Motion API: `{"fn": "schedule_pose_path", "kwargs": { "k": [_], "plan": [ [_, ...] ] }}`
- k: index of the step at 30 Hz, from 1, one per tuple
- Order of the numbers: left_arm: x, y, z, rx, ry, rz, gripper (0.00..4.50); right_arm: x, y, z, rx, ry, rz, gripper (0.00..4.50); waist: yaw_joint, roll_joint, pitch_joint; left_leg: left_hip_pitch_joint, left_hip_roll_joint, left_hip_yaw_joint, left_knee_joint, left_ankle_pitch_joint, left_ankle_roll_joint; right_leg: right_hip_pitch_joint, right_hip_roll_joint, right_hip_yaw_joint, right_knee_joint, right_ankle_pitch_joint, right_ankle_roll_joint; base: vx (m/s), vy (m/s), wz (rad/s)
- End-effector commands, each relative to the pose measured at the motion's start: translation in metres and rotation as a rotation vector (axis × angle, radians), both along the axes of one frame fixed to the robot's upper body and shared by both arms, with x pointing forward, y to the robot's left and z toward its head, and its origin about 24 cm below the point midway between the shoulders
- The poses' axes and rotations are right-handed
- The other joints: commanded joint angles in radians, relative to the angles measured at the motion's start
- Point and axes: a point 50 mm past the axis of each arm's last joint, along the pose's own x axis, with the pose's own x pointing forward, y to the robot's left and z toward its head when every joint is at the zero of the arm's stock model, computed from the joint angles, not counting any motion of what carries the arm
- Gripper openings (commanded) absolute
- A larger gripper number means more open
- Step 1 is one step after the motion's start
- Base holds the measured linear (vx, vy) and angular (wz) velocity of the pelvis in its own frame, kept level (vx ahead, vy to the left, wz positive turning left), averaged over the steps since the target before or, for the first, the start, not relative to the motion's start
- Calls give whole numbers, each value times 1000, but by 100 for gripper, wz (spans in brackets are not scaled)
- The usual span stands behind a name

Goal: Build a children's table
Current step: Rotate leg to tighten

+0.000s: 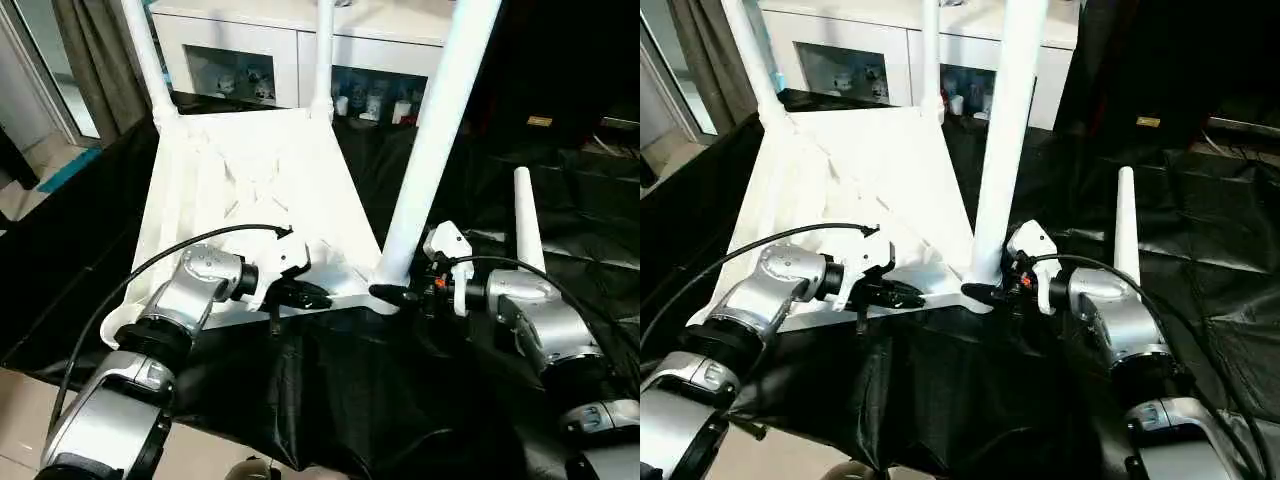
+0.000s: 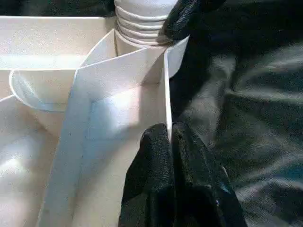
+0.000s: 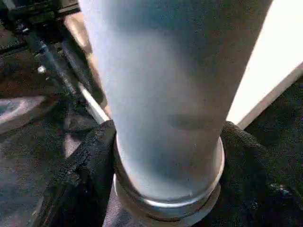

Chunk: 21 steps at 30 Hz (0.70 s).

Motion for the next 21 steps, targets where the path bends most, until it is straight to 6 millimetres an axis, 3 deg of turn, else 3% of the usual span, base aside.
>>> {"fn": "schedule_pose_path", "kwargs": {
  "k": [1, 3, 4, 5, 6, 7, 8, 9, 12, 13, 14, 15, 17, 20, 21],
  "plan": [
    [10, -16, 5, -27, -45, 97, 0, 3, 3, -12, -23, 6, -118, 272, -8, -5, -75, 20, 65, -29, -64, -151, 57, 57, -93, 60, -73, -161, -217, 0, 0, 0],
    [13, -18, 5, -32, -51, 140, 0, 5, 4, -15, -23, 6, -174, 272, -12, -5, -72, 23, 63, -31, -67, -176, 39, 56, -96, 60, -81, -221, -203, 0, 0, 0],
    [20, -27, 6, -42, -64, 230, 0, 9, 8, -22, -10, 11, -293, 272, -14, -7, -72, 22, 62, -31, -67, -183, 36, 57, -96, 60, -83, -239, -197, 0, 0, 0],
    [25, -35, 8, -47, -73, 292, 0, 11, 12, -27, 5, 20, -375, 272, -20, -5, -64, 34, 60, -31, -71, -235, 13, 47, -94, 60, -97, -330, -178, 0, 0, 0],
    [26, -36, 8, -48, -73, 304, 0, 11, 13, -28, 10, 24, -396, 272, -21, -4, -68, 29, 57, -36, -73, -236, 2, 58, -98, 59, -96, -359, -164, 0, 0, 0],
    [26, -36, 8, -48, -73, 304, 0, 11, 13, -28, 10, 24, -396, 272, -22, -5, -70, 30, 58, -35, -73, -231, 5, 58, -97, 60, -99, -348, -160, 0, 0, 0],
    [30, -55, 11, -77, -78, 378, 0, 18, 21, -32, 46, 52, -570, 272, -25, -4, -70, 31, 61, -34, -73, -227, 8, 53, -96, 63, -97, -326, -167, 0, 0, 0],
    [30, -63, 12, -86, -82, 397, 0, 19, 25, -34, 56, 62, -622, 272, -30, 2, -68, 35, 61, -33, -75, -238, 5, 47, -92, 64, -97, -293, -180, 0, 0, 0],
    [30, -81, 15, -97, -99, 410, 0, 23, 37, -37, 63, 76, -711, 272, -36, 2, -72, 30, 56, -34, -73, -217, 10, 56, -92, 62, -92, -249, -186, 0, 0, 0],
    [29, -86, 16, -106, -97, 400, 0, 23, 41, -35, 86, 73, -709, 272, -34, 7, -74, 30, 54, -32, -70, -206, 22, 57, -93, 63, -90, -221, -191, 0, 0, 0],
    [28, -90, 17, -115, -96, 388, 0, 24, 45, -34, 105, 69, -709, 272, -35, 3, -75, 26, 52, -31, -69, -192, 39, 60, -93, 63, -89, -199, -193, 0, 0, 0],
    [28, -92, 17, -121, -94, 383, 0, 25, 47, -33, 117, 65, -713, 272, -33, 9, -76, 25, 51, -31, -68, -186, 45, 61, -93, 62, -88, -191, -194, 0, 0, 0],
    [27, -93, 17, -123, -94, 373, 0, 25, 47, -32, 120, 57, -714, 342, -32, 6, -75, 24, 52, -32, -69, -177, 60, 63, -92, 60, -88, -189, -195, 0, 0, 0],
    [26, -91, 16, -127, -102, 348, 0, 27, 40, -27, 92, -10, -728, 361, -35, 9, -73, 26, 55, -33, -72, -201, 60, 61, -93, 59, -92, -225, -190, 0, 0, 0],
    [26, -90, 16, -134, -115, 348, 0, 28, 33, -22, 80, -60, -742, 361, -36, 0, -73, 25, 54, -31, -72, -204, 60, 61, -93, 59, -95, -234, -188, 0, 0, 0]
  ]
}}
